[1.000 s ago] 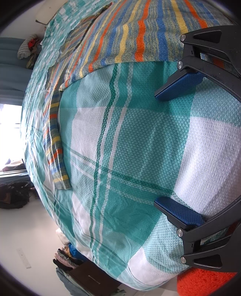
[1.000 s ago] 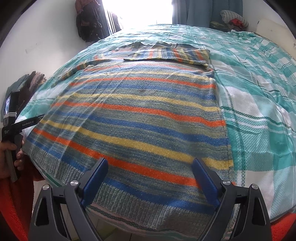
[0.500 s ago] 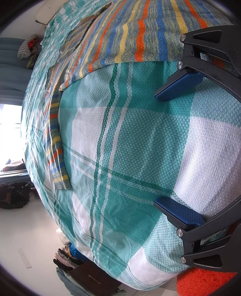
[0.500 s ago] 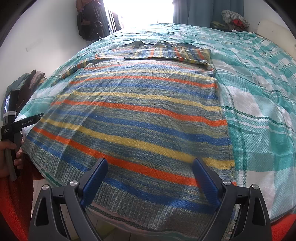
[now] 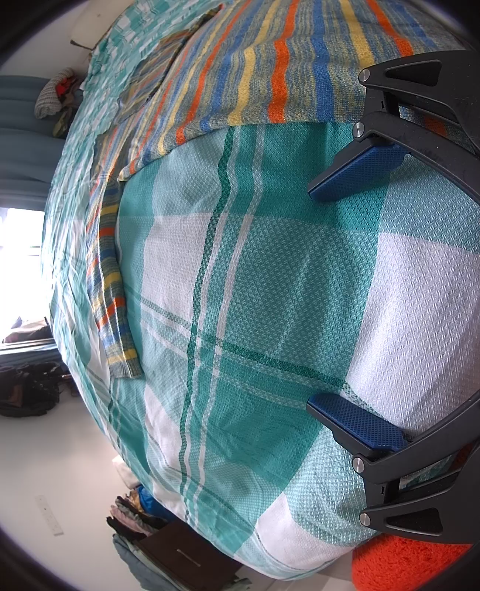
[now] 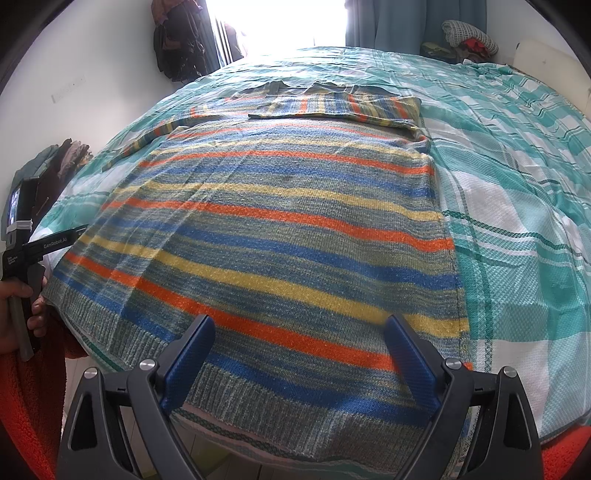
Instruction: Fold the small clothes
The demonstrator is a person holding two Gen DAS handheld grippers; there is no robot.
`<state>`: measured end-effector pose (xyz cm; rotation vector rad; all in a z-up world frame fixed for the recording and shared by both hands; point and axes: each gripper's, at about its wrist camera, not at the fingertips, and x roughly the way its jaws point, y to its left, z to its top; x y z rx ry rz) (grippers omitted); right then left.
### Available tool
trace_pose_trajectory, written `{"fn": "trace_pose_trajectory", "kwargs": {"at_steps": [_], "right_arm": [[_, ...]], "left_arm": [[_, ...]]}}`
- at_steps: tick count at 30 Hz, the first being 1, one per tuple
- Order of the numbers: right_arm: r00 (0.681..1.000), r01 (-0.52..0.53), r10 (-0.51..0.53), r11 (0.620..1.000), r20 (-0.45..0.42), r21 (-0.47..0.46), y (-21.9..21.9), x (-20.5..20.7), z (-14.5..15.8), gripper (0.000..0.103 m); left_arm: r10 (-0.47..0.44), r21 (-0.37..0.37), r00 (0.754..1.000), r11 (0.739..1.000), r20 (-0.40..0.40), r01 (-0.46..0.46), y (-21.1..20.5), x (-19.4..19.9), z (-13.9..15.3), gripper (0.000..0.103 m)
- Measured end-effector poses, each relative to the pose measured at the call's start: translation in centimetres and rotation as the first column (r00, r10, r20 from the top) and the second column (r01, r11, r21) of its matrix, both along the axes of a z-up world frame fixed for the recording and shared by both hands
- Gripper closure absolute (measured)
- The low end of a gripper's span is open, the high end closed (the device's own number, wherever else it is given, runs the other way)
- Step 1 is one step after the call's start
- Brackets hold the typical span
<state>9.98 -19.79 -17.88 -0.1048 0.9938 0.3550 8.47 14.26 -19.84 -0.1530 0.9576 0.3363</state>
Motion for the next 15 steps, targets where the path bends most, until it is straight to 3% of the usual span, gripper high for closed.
{"fn": "trace_pose_trajectory", "kwargs": {"at_steps": [15], "right_arm": [[1.000,0.000,0.000,1.000,0.000,-0.001,0.02,0.00,-0.03,0.010]], "left_arm": [[0.000,0.002,1.000,1.000,0.001,0.000,-0.02,0.04,-0.02,0.000]]}}
